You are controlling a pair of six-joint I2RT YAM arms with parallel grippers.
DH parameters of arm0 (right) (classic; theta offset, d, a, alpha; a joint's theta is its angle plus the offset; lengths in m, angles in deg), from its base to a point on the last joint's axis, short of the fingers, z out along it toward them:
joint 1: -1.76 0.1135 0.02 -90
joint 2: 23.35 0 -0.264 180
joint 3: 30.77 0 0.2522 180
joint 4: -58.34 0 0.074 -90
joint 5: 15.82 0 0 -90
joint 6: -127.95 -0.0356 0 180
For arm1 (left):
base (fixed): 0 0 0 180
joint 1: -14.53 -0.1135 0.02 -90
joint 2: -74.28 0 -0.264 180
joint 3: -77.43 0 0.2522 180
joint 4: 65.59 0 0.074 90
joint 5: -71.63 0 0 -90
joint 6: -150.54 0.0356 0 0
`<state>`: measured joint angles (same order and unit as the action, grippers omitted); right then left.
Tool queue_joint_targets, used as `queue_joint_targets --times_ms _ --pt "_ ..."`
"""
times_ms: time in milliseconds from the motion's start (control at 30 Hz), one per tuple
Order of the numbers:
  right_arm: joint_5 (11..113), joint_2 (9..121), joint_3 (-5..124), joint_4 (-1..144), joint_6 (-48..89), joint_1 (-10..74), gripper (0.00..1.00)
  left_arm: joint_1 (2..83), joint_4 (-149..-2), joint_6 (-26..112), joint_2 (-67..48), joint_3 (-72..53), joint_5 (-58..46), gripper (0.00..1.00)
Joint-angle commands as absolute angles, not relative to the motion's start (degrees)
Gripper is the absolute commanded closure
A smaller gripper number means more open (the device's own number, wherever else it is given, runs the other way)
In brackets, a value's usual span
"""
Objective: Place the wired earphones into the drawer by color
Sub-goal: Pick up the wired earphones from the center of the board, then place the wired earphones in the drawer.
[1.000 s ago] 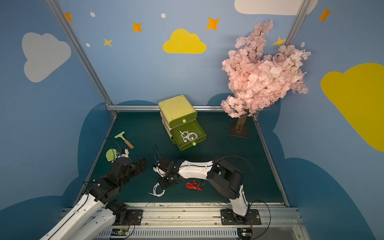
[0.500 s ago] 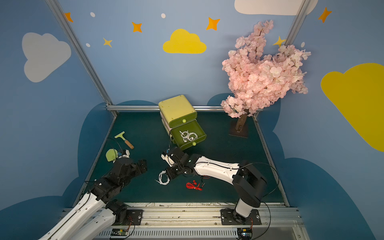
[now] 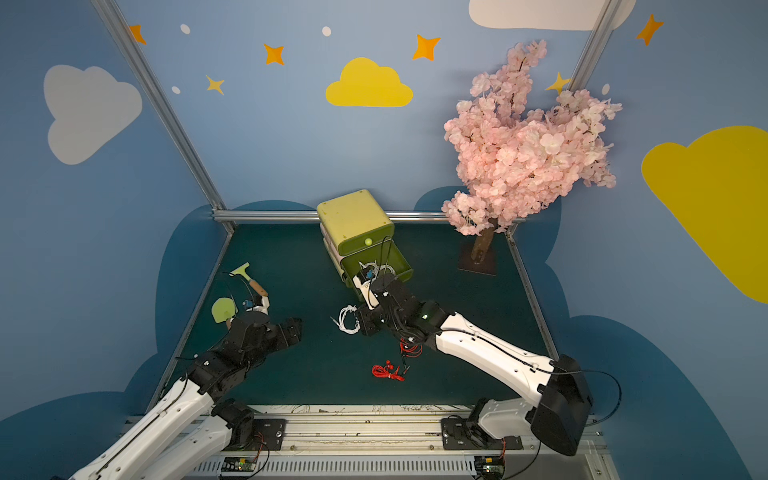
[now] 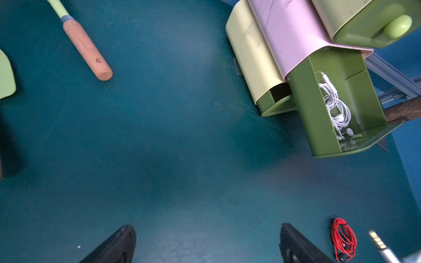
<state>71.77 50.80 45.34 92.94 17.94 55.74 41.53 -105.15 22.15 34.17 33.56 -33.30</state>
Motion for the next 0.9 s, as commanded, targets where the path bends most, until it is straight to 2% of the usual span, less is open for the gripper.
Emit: queue_joint_targets --times_ms 0,433,867 --pt "76.17 47.34 44.58 93.28 20.61 53.76 0.99 41.36 -102.48 24.52 33.74 32.56 -29.57 0.00" --pt "72.66 45.71 47.88 90.23 22.57 40.52 1.00 41.44 -96.18 26.50 28.23 32.12 -20.03 0.00" --pt "66.65 57.15 51.87 79.76 20.72 31.70 1.00 41.77 -94.12 26.00 22.90 31.58 -16.72 0.00"
